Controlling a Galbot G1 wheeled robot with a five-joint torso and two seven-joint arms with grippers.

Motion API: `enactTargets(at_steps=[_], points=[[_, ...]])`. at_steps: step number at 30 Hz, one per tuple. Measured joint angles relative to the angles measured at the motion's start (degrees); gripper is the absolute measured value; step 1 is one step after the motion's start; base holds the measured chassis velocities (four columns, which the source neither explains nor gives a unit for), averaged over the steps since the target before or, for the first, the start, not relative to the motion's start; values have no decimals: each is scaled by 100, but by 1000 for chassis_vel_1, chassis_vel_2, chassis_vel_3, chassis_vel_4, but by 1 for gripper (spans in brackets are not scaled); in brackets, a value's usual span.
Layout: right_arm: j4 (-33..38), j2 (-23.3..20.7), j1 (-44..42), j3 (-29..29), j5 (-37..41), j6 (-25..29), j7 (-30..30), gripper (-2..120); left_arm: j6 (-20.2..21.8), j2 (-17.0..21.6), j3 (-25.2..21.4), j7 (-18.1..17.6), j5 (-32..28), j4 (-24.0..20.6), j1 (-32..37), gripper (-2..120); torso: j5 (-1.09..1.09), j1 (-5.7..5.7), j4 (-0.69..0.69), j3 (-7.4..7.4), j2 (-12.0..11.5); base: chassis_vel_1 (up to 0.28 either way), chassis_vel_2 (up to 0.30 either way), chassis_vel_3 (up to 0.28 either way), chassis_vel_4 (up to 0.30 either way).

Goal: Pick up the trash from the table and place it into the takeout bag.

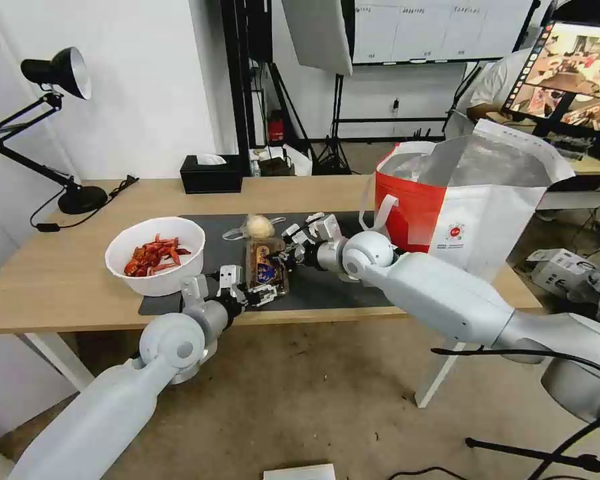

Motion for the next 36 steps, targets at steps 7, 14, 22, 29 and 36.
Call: enactTargets(at_steps=[7, 14, 22, 29, 36], points=[[25, -18, -45, 36, -2, 0, 10, 0, -24, -64, 129, -24, 11, 62, -82, 42, 0, 0, 0, 0, 0, 0, 0, 0, 0], [52, -48, -71, 77, -4, 4, 25, 0, -49, -83, 170, -38, 4, 98, -131, 17, 0, 0, 0, 0, 0, 0, 0, 0, 0], [114, -75, -87, 141, -2, 10, 65, 0, -130, -81, 153, -86, -39, 97, -108, 0, 0, 0, 0, 0, 0, 0, 0, 0, 0], [658, -222, -232, 534, 174, 12, 423, 0, -158, -70, -33, -222, -186, -17, 4, 0, 0, 0, 0, 0, 0, 0, 0, 0, 0], [1639, -919, -450, 1085, 453, 19, 794, 5, -157, 63, -606, -328, -302, -409, 456, 0, -1, 0, -2, 0, 0, 0, 0, 0, 0]])
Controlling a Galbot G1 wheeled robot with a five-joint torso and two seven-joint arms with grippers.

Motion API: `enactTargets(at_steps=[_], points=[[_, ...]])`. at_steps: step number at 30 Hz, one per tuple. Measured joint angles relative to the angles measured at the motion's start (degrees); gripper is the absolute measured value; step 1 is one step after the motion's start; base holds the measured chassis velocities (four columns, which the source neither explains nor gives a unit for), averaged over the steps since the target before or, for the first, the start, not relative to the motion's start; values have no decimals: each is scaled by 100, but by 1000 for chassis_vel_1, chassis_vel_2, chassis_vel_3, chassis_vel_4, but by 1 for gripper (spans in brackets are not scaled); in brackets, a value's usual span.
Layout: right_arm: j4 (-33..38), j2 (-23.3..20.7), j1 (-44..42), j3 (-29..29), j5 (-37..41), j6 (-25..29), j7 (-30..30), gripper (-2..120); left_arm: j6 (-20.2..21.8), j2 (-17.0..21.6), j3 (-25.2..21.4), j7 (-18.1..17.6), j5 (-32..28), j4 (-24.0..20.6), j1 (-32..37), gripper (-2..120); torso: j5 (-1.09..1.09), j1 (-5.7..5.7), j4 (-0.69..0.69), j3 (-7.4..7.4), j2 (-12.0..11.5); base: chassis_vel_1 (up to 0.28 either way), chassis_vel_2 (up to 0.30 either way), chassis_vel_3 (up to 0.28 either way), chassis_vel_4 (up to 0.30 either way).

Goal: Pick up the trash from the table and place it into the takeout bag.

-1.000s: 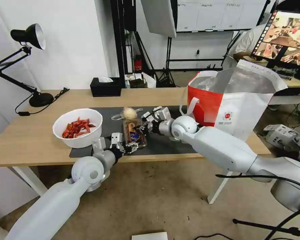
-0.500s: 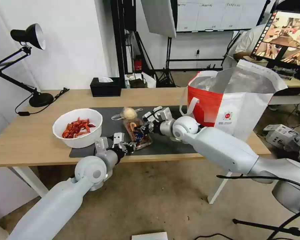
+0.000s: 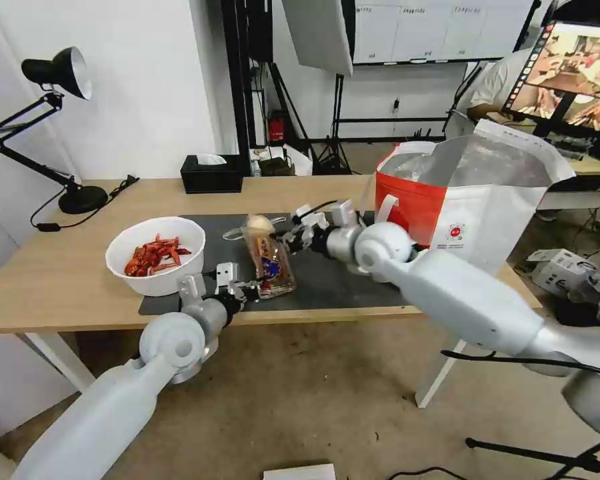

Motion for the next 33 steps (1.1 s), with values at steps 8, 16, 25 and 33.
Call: enactTargets(at_steps=[8, 16, 25, 33], points=[[1287, -885, -1178, 690, -243, 462, 563, 34, -191, 266, -555, -213, -13, -814, 448, 0, 3, -1, 2, -1, 1, 0, 0, 0, 0], [2329, -1588, -3460, 2269, -1135, 997, 673, 58, -331, 393, -607, -391, 3, -1471, 628, 0, 3, -1, 2, -1, 1, 0, 0, 0, 0], [3089, -1776, -5767, 3506, -2326, 1657, 651, 92, -416, 462, -1013, -730, 65, -2150, 943, 0, 4, -2, 4, -1, 1, 0, 0, 0, 0], [3382, -1292, -7224, 4233, -3261, 2142, 536, 100, -430, 630, -616, -806, -28, -2296, 256, 0, 0, -1, -1, -1, 2, 0, 0, 0, 0]])
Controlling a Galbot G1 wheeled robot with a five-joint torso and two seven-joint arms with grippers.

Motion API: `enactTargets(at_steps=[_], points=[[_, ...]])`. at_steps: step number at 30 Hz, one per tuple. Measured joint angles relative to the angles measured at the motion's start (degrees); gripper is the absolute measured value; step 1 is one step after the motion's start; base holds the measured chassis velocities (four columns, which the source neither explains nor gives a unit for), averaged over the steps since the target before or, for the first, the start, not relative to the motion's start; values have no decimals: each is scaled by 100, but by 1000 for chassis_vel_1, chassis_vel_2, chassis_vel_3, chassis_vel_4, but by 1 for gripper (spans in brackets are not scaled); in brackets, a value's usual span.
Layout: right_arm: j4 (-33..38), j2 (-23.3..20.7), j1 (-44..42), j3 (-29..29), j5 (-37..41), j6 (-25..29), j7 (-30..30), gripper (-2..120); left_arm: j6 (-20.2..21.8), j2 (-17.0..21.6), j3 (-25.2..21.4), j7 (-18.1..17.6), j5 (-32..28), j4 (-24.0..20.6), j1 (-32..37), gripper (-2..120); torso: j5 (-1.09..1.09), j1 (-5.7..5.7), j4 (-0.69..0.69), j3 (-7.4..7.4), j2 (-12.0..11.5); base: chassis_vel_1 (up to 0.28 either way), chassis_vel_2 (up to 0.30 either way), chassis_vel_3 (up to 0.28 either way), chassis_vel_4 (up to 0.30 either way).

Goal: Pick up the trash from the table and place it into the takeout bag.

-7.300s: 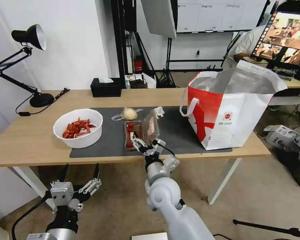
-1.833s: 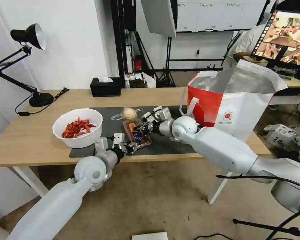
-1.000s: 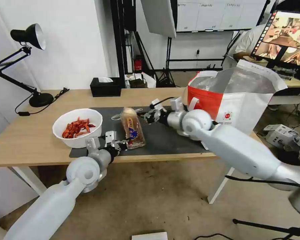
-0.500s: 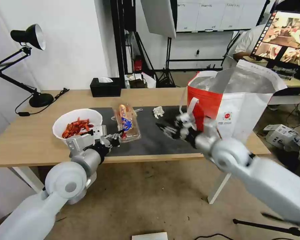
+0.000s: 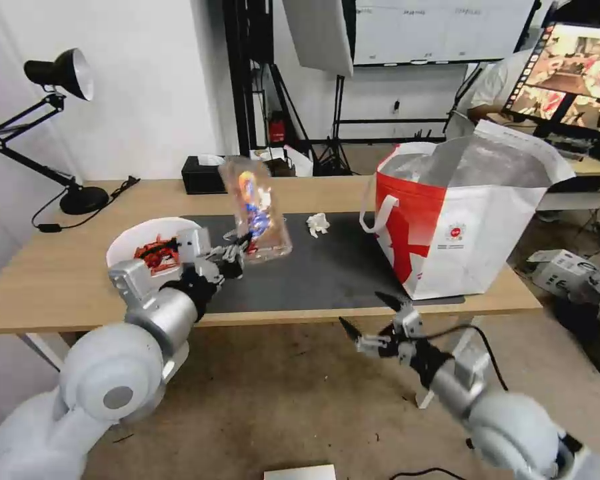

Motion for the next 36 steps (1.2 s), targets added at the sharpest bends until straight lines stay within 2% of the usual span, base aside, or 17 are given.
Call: enactTargets(at_steps=[2, 5, 6, 9, 10, 13, 14, 15, 17, 18, 20, 22, 25, 29, 32, 34, 36], points=[[25, 50, -140, 80, -75, 35, -14, 100, 8, 5, 84, 0, -41, 4, -145, 0, 0, 0, 1, 0, 0, 0, 0, 0, 0], [172, 383, -956, 480, -515, 189, -138, 100, 65, -29, 754, -67, -204, 233, -1200, 0, -1, 0, 2, 0, -1, 0, 0, 0, 0], [172, 383, -956, 480, -515, 189, -138, 100, 65, -29, 754, -67, -204, 233, -1200, 0, -1, 0, 2, 0, -1, 0, 0, 0, 0], [231, 686, -1335, 613, -780, 245, -202, 100, 86, -290, 1692, -220, -330, 664, -2401, 0, 1, 1, 2, 1, -1, 0, 0, 0, 0], [231, 686, -1335, 613, -780, 245, -202, 100, 86, -290, 1692, -220, -330, 664, -2401, 0, 1, 1, 2, 1, -1, 0, 0, 0, 0], [247, 966, -1511, 685, -955, 264, -233, 100, 91, -993, 2857, -515, -457, 1487, -4041, 0, 3, 2, 3, 1, -1, 0, 0, 0, 0], [247, 966, -1511, 685, -955, 264, -233, 100, 91, -993, 2857, -515, -457, 1487, -4041, 0, 3, 2, 3, 1, -1, 0, 0, 0, 0], [264, 1042, -1566, 725, -999, 265, -254, 100, 91, -1399, 3205, -602, -453, 1870, -4568, 0, 3, 2, 2, 1, -2, 0, 0, 0, 0], [314, 1140, -1677, 839, -1049, 267, -329, 100, 91, -1865, 3573, -672, -315, 2307, -5131, 0, 3, 3, 0, 2, -2, 0, 0, 0, 0], [314, 1140, -1677, 839, -1049, 267, -329, 100, 91, -1865, 3573, -672, -315, 2307, -5131, 0, 3, 3, 0, 2, -2, 0, 0, 0, 0], [327, 1230, -1735, 916, -1088, 272, -383, 100, 85, -2353, 3993, -670, 139, 2878, -5692, 0, 2, 2, 1, 1, -2, 0, 0, 0, 0], [327, 1252, -1731, 916, -1090, 272, -389, 100, 73, -2496, 4118, -662, 301, 3105, -5845, 0, 2, 2, 2, 1, -2, 0, 0, 0, 0], [306, 1339, -1654, 821, -1090, 273, -401, 100, 39, -2973, 4441, -498, 800, 3834, -6244, 0, 3, 3, 2, 2, -2, 0, 0, 0, 0], [305, 1363, -1627, 792, -1087, 273, -401, 100, 39, -3209, 4562, -359, 1036, 4164, -6374, 0, 3, 2, 2, 1, -2, 0, 0, 0, 0], [308, 1394, -1623, 795, -1082, 275, -402, 100, 44, -3462, 4695, -151, 1465, 4532, -6454, 0, 2, 2, 3, 2, -2, 0, 0, 0, 0], [321, 1460, -1651, 877, -1073, 285, -422, 100, 52, -3774, 4892, 79, 2033, 4879, -6507, 0, 2, 2, 2, 1, -2, 0, 0, 0, 0], [325, 1481, -1660, 903, -1070, 288, -432, 100, 96, -3837, 4976, 156, 2181, 4947, -6518, 0, 2, 2, 1, 1, -2, 0, 0, 0, 0]])
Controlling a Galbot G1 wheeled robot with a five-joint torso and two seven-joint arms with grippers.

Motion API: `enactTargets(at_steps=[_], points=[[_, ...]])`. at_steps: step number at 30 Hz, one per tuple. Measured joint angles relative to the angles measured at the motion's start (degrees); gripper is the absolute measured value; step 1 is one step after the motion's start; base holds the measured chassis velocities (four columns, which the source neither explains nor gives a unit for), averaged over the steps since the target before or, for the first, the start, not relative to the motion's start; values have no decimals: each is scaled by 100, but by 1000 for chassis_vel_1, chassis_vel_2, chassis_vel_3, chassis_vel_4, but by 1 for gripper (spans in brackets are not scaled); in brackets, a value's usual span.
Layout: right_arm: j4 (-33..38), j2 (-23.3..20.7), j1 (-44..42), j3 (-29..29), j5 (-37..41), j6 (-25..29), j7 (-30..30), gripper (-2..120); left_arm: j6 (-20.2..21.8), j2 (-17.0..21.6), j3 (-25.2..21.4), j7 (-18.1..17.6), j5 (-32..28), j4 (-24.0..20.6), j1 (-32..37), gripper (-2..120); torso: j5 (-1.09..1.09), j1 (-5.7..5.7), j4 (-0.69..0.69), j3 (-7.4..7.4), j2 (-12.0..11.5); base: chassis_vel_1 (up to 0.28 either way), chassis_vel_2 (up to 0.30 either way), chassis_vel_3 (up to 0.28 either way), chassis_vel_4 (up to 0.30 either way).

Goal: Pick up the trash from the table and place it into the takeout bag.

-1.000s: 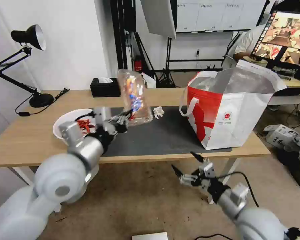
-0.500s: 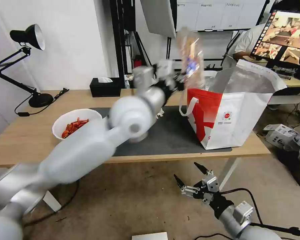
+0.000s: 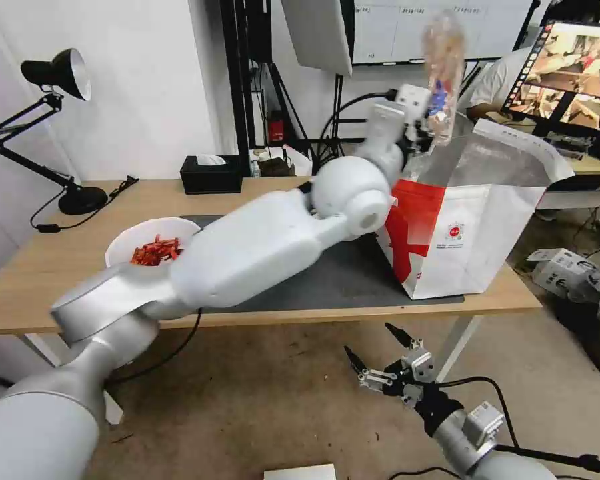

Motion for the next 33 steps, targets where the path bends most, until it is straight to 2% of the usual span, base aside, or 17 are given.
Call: enactTargets(at_steps=[3, 5, 6, 8, 9, 13, 16, 18, 20, 21, 24, 25, 28, 29, 30, 32, 33], points=[[9, 39, -4, 29, 6, 9, -13, 100, 163, -66, 167, 194, 183, 93, -18, 1, 0, 0, 0, 0, 0, 0, 0, 0, 0], [21, 70, 11, 35, 13, 12, -23, 100, 352, -99, 265, 258, 217, 153, -19, 11, -1, 0, 2, 0, 0, 0, 0, 0, 0], [21, 70, 11, 35, 13, 12, -23, 100, 352, -99, 265, 258, 217, 153, -19, 11, -1, 0, 2, 0, 0, 0, 0, 0, 0], [37, 126, 39, 22, 19, 14, -34, 100, 543, -184, 336, 278, 226, 282, -34, 23, -1, 0, 2, 0, 0, 0, 0, 0, 0], [37, 126, 39, 22, 19, 14, -34, 100, 543, -184, 336, 278, 226, 282, -34, 23, -1, 0, 2, 0, 0, 0, 0, 0, 0], [46, 165, 51, -7, 21, 14, -50, 100, 612, -283, 315, 264, 174, 389, -100, 36, -1, 0, 0, 0, 0, 0, 0, 0, 0], [55, 169, 70, -6, 25, 14, -53, 100, 610, -167, 141, 21, -164, 256, -164, 51, -1, 0, 0, 0, 0, 0, 0, 0, 0], [58, 169, 79, -5, 27, 15, -53, 100, 593, -79, 57, -106, -344, 151, -164, 56, -1, 0, -1, 0, 0, 0, 0, 0, 0], [73, 183, 99, 2, 31, 20, -50, 100, 501, 300, -229, -517, -938, -269, -143, 66, -2, 0, 1, 0, 0, 0, 0, 0, 0], [73, 183, 99, 2, 31, 20, -50, 100, 501, 300, -229, -517, -938, -269, -143, 66, -2, 0, 1, 0, 0, 0, 0, 0, 0], [98, 288, 98, 60, 31, 59, -33, 100, 237, 1039, -670, -887, -1372, -978, 48, 82, -3, 0, 0, 0, 1, 0, 0, 0, 0], [98, 288, 98, 60, 31, 59, -33, 100, 237, 1039, -670, -887, -1372, -978, 48, 82, -3, 0, 0, 0, 1, 0, 0, 0, 0], [144, 331, 115, 128, 29, 133, -20, 100, 12, 2076, -1326, -962, -1427, -1909, 597, 94, -5, 0, -1, -1, 1, 0, 0, 0, 0], [144, 331, 115, 128, 29, 133, -20, 100, 12, 2076, -1326, -962, -1427, -1909, 597, 94, -5, 0, -1, -1, 1, 0, 0, 0, 0], [163, 342, 111, 189, 28, 158, -13, 100, -38, 2480, -1594, -953, -1415, -2217, 893, 97, -5, 0, 0, -1, 1, 0, 0, 0, 0], [250, 354, 46, 413, 28, 203, 1, 100, -106, 3533, -2603, -764, -1387, -3029, 1951, 99, -10, 0, 4, 0, 0, 0, 0, 0, 0], [250, 354, 46, 413, 28, 203, 1, 100, -106, 3533, -2603, -764, -1387, -3029, 1951, 99, -10, 0, 4, 0, 0, 0, 0, 0, 0]])
